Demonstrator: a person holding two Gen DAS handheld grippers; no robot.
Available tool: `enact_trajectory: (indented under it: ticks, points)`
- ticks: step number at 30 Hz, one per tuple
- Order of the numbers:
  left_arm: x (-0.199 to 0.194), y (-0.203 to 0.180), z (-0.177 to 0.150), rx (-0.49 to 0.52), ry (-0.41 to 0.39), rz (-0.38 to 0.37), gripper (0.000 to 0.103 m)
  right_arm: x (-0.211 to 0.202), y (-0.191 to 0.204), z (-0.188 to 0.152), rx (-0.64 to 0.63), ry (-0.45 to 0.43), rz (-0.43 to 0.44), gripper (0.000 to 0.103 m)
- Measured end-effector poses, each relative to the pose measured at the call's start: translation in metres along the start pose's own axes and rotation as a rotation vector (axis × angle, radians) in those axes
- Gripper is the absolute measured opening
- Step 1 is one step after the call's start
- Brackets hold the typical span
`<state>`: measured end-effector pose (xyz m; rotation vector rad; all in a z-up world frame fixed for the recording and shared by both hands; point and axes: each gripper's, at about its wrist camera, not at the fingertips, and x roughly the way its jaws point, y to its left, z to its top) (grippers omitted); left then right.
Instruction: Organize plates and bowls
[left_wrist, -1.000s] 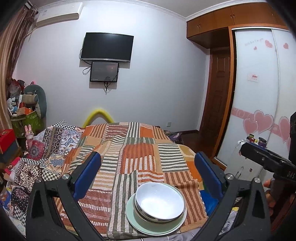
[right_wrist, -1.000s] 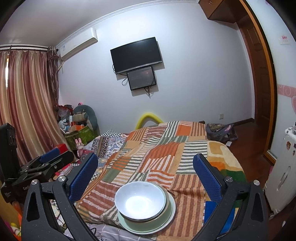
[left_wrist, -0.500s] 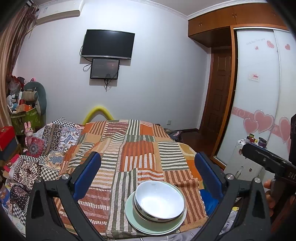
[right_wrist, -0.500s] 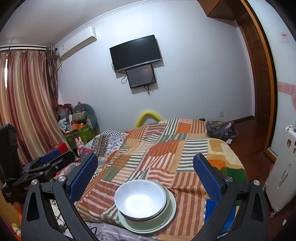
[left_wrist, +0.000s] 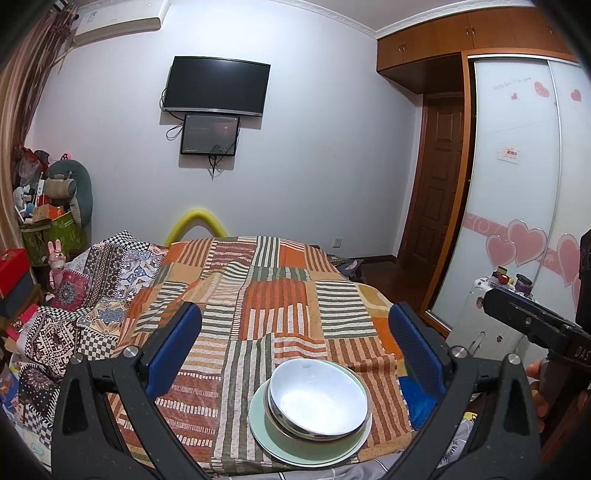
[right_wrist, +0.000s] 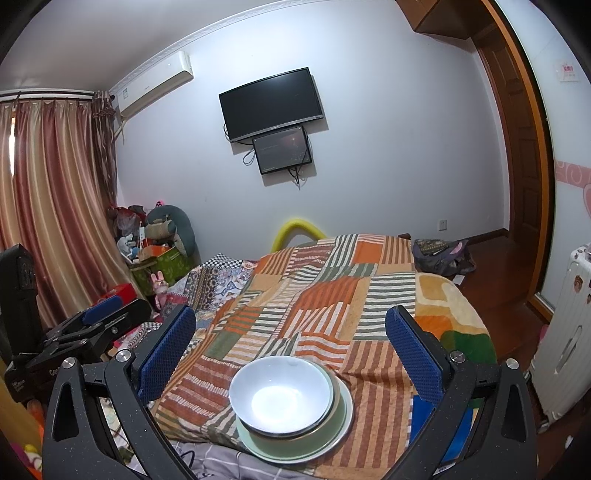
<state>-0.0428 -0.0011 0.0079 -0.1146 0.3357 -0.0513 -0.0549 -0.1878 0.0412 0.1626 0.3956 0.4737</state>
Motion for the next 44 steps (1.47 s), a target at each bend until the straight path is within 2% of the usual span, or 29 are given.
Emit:
enact_trajectory:
  ticks: [20, 44]
  points:
    - [0.002, -0.008, 0.002, 0.032, -0.007, -0.016, 0.103, 0.001, 0.0, -0.004, 0.002, 0.007, 0.005, 0.102]
    - [0.005, -0.008, 0.001, 0.021, 0.005, -0.039, 0.103, 0.006, -0.002, -0.006, 0.011, 0.026, 0.005, 0.102]
